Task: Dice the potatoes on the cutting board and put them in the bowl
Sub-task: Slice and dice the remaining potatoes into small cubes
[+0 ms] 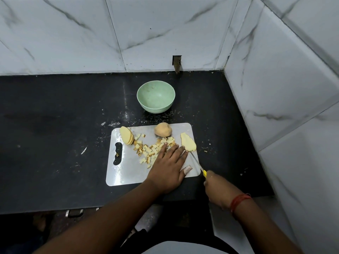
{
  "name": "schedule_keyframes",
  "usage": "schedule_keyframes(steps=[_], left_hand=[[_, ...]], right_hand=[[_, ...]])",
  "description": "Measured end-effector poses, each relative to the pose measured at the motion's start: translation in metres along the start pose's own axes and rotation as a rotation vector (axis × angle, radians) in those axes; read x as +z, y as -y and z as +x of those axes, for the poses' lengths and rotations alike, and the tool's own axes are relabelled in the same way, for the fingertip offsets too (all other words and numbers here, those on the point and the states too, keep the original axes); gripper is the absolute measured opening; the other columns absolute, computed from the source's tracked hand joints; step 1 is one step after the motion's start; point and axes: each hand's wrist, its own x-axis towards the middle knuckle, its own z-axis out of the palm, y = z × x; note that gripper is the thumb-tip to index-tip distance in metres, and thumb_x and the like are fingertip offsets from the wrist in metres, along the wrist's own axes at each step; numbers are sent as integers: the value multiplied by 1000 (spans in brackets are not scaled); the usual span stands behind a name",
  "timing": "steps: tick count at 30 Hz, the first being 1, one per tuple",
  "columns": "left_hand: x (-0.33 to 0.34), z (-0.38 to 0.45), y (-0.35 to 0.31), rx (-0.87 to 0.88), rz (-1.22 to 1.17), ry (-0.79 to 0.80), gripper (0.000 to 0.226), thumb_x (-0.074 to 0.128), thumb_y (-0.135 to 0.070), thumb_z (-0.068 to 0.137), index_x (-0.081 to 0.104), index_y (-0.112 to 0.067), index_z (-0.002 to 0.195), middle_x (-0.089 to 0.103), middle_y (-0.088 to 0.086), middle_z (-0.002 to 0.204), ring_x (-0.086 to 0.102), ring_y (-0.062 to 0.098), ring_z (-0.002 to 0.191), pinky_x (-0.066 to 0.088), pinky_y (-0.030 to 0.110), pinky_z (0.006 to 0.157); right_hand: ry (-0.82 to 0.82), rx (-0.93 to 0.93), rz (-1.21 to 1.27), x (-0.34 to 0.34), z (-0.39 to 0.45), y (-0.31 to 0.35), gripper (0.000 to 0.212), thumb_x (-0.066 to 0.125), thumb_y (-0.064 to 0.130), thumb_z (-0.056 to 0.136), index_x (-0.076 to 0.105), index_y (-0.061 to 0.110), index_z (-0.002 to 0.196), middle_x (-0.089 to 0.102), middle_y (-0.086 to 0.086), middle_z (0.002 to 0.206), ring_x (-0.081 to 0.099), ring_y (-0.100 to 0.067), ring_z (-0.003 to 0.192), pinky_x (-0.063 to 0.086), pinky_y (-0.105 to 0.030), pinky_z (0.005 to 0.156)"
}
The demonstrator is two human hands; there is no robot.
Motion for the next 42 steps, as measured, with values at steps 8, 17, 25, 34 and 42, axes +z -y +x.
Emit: schedule_keyframes(steps=[8, 17, 25, 34, 42], left_hand=[[-1, 1, -1, 4, 22, 46, 71, 13, -58, 107, 41, -15, 155, 33, 12, 165, 29, 30, 153, 17, 58, 125], [-1, 7, -2, 58, 79, 68, 79, 15, -66, 105, 40, -11, 156, 39, 15, 160, 30, 32, 151, 17, 58, 125], [1, 12, -12, 69, 29, 19, 84, 15, -68, 104, 49, -6, 150, 47, 20, 152, 40, 35, 144, 21, 51, 126], [7, 12, -6, 59, 25, 0, 78, 23, -64, 105, 42, -7, 154, 42, 17, 157, 33, 33, 149, 17, 51, 127], [6, 14, -7, 46, 42, -12, 78, 23, -64, 105, 42, -8, 155, 42, 18, 157, 33, 34, 149, 17, 52, 127]], right_hand=[[-115, -6, -10, 5, 13, -14, 10, 37, 15, 101, 34, 19, 93, 53, -4, 88, 57, -20, 79, 29, -17, 51], [-367, -44, 199, -21, 22, -12, 12, 42, 23, 102, 45, 12, 99, 59, -11, 84, 59, -29, 78, 43, -32, 68], [-462, -126, 119, -40, 98, 19, 18, 55, 21, 96, 52, 11, 111, 60, -13, 110, 58, -32, 98, 36, -30, 71], [-441, -191, 99, -50, 115, 23, 20, 65, 23, 90, 51, 15, 103, 60, -9, 107, 58, -29, 97, 39, -29, 74], [-467, -252, 49, -53, 125, 24, 29, 67, 24, 89, 54, 17, 114, 56, -6, 114, 57, -23, 99, 49, -35, 84]])
